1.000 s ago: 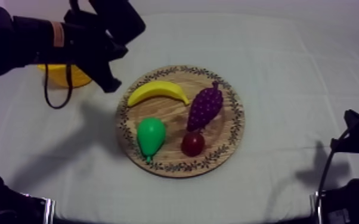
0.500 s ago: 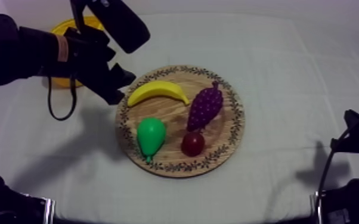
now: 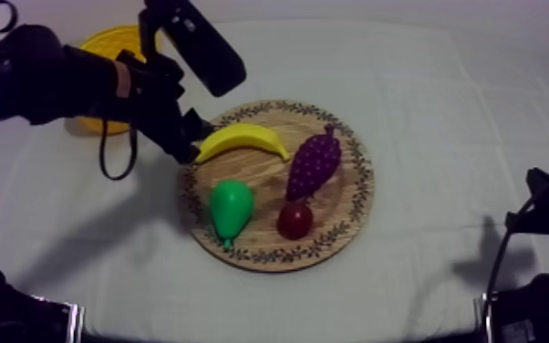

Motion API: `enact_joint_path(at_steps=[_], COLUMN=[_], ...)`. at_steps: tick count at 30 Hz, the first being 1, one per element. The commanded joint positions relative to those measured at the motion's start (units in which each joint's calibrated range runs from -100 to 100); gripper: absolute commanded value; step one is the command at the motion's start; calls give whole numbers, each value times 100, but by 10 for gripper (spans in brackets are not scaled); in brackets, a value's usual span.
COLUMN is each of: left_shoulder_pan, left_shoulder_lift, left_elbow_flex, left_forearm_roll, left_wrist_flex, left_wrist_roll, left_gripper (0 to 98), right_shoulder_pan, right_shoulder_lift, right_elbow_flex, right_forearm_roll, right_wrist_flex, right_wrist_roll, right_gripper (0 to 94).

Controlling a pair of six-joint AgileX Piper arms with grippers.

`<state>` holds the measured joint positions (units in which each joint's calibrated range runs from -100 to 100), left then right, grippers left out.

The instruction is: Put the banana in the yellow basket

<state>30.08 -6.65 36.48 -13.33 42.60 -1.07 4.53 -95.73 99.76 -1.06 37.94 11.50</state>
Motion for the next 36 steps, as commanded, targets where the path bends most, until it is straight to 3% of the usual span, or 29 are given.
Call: enact_joint_path(at_steps=[1, 15, 29, 36], left_shoulder_pan=[-15, -110, -137, -22], left_shoulder_lift=[370, 2677, 4019, 4300], left_elbow_flex=[-132, -1592, -2965, -3152], left_forearm_roll=[15, 31, -19, -324], left_wrist_flex=[18, 804, 1604, 1698], left_wrist_roll=[-120, -505, -525, -175], left_gripper=[625, 616, 589, 412], right_shoulder_pan=[-1, -1, -1, -1], right_shoulder_lift=[-2, -2, -2, -2], right_elbow_flex=[2, 2, 2, 2], right_forearm_roll=[1, 1, 1, 1], right_wrist_flex=[4, 4, 4, 4], right_wrist_roll=[0, 0, 0, 0], right_gripper=[3, 3, 3, 3])
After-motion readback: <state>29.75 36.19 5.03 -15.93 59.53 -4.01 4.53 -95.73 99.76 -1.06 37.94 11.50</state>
